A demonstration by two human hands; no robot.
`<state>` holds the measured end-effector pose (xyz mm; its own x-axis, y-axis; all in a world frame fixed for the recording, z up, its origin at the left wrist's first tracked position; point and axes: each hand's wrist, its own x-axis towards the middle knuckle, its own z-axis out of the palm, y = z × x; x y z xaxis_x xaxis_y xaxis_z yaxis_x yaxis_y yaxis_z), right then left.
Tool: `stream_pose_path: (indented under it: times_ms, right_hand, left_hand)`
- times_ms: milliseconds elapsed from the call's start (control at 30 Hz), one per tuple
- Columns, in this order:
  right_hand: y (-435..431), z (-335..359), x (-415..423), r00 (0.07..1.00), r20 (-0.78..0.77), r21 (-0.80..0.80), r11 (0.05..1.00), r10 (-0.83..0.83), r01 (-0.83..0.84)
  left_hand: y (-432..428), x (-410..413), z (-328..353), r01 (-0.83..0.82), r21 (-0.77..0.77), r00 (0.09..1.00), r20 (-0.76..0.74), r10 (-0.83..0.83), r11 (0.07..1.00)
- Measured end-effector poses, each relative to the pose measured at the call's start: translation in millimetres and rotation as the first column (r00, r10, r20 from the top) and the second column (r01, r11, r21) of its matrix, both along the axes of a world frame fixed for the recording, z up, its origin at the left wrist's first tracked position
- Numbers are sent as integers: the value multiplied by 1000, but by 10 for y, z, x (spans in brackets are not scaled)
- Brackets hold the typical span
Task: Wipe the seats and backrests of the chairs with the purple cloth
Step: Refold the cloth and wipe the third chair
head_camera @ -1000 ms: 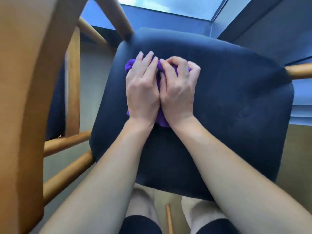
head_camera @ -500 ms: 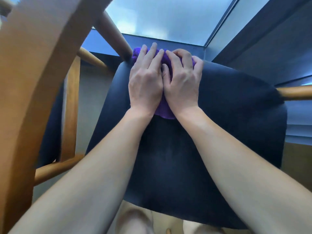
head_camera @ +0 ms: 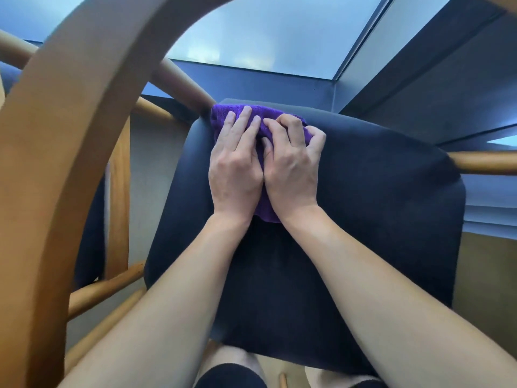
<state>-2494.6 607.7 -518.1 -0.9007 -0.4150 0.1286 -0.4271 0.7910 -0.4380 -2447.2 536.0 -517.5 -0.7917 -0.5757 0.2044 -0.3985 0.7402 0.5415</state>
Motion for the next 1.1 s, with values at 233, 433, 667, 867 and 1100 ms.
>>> stream_pose_path:
  times_ms: [233,433,667,867,1100]
  right_hand:
    - [276,14,349,999,50,82,996,15,-20]
    - [520,100,706,998,58,-38,999,-32,34]
    - [-276,335,331,992,22,-238,965,121,-112]
    - [-687,97,144,959,151,114,960,239,-257]
    - [-666,115,270,930,165,76,936,328,-343]
  left_hand:
    - [296,338,75,-6,11,999,36,6,1000]
    - [531,659,262,23,117,994,107,-36,993]
    - [-187,423,377,-193,79,979,83,186,978]
    - [-464,377,48,-326,185,925,266,272,927]
    - [-360,506,11,-391,104,872,359,332,914]
